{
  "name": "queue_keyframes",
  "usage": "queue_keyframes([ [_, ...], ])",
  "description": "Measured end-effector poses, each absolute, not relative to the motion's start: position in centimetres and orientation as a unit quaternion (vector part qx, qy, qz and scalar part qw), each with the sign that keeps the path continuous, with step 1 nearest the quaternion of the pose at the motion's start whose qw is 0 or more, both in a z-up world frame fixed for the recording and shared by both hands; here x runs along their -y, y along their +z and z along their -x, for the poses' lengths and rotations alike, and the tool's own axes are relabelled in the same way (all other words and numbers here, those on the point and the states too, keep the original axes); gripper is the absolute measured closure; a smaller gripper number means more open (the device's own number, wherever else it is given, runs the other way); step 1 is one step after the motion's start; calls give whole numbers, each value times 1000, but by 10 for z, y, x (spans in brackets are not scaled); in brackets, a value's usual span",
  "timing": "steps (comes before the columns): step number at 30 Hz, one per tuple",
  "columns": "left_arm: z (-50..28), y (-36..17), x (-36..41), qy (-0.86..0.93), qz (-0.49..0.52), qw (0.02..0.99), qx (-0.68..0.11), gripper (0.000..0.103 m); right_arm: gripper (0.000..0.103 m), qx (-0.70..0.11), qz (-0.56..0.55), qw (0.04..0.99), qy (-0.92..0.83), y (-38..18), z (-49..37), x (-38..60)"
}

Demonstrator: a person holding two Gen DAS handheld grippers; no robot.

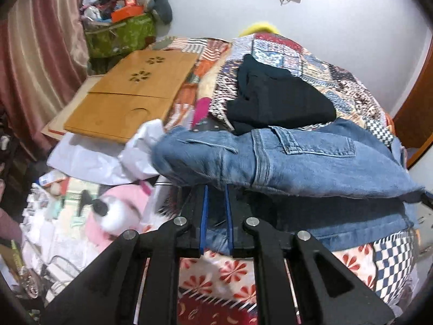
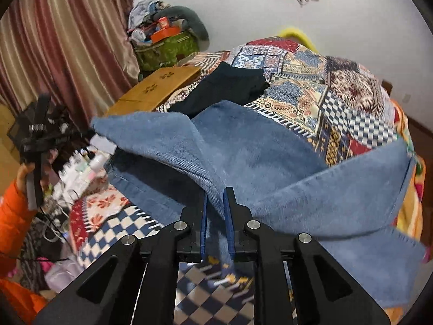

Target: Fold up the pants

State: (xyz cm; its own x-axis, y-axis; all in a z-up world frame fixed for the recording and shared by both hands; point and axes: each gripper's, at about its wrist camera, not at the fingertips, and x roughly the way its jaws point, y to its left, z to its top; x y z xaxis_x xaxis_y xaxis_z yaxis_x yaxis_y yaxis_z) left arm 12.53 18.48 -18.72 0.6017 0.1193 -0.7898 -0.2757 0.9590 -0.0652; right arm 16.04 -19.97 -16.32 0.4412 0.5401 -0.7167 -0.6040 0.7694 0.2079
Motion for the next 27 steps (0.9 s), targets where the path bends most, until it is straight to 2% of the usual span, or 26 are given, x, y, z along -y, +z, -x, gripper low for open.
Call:
queue_keyframes([
  [4, -115, -171, -190, 118, 104, 897, -413, 86, 90, -395, 12, 861, 319, -151, -153, 223],
  [6, -118, -165, -191, 122, 102, 899, -408, 74, 87, -387, 6, 871, 302, -144, -155, 238],
  [9, -132, -159, -185, 122, 91, 903, -401, 61, 78, -381, -10, 886, 264, -138, -164, 266],
  [11, -148, -158, -177, 115, 87, 905, -399, 56, 65, -381, -21, 896, 227, -137, -176, 289],
  [13, -166, -157, -167, 106, 81, 907, -399, 51, 60, -386, -34, 901, 195, -137, -192, 309],
  [15, -187, -156, -154, 101, 69, 909, -398, 39, 58, -395, -48, 902, 166, -140, -211, 329],
  [17, -204, -157, -143, 94, 63, 910, -398, 32, 54, -409, -61, 900, 137, -147, -233, 347],
  [21, -246, -165, -120, 72, 57, 908, -409, 24, 53, -433, -94, 891, 101, -162, -275, 375],
  [27, -298, -188, -91, 56, 29, 901, -428, 21, 53, -456, -113, 881, 53, -187, -341, 393],
])
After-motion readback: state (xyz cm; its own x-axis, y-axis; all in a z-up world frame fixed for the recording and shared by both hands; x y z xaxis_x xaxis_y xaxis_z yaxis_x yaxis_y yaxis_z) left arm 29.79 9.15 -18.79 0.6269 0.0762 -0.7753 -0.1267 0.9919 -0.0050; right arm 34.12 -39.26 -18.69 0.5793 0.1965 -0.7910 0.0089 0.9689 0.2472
